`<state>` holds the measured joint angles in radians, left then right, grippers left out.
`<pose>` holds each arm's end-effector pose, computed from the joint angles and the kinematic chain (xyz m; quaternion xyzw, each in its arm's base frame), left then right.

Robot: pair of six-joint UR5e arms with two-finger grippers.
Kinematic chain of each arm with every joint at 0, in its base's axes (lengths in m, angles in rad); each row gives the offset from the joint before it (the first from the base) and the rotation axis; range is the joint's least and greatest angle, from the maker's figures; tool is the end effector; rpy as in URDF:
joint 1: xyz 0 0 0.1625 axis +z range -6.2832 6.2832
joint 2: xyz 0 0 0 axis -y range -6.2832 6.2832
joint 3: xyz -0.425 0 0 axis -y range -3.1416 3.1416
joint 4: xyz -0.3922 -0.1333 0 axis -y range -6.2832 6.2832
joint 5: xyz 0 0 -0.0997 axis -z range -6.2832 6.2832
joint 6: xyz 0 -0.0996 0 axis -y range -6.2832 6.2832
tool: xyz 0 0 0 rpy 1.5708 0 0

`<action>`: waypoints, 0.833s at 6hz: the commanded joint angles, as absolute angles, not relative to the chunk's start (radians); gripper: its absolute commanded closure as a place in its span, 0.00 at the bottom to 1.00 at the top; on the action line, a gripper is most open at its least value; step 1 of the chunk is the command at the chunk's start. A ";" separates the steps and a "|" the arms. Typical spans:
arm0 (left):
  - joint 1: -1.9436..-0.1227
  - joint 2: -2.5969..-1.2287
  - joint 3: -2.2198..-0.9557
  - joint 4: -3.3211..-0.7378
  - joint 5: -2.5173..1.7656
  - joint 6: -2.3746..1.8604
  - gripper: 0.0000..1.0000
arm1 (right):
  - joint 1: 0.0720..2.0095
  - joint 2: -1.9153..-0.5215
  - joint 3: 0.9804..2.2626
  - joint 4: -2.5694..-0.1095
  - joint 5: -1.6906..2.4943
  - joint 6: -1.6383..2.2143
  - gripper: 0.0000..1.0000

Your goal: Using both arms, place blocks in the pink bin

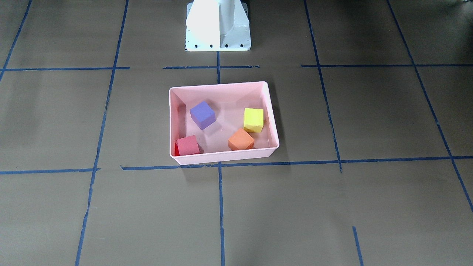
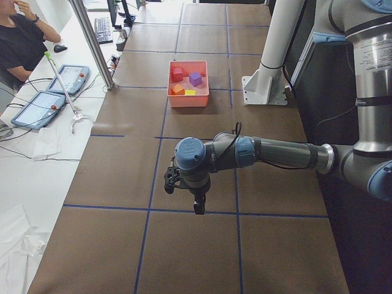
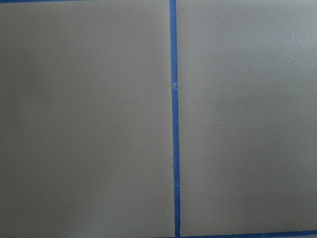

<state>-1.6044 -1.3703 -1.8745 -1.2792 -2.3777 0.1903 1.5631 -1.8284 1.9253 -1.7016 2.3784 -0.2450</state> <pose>-0.0745 -0.3882 0.6249 -0.0423 0.3981 0.0349 0.9157 0.0584 -0.3799 0.6077 0.0310 -0.3919 -0.1093 0.9130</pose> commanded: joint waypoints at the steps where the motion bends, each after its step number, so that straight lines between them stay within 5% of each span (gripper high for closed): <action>1: -1.605 -1.367 -1.870 -1.279 -2.378 0.190 0.00 | 1.563 -1.830 1.927 -1.701 2.379 -0.245 0.00; 5: -1.606 -1.364 -1.885 -1.278 -2.370 0.189 0.00 | 1.563 -1.829 1.924 -1.701 2.368 -0.250 0.00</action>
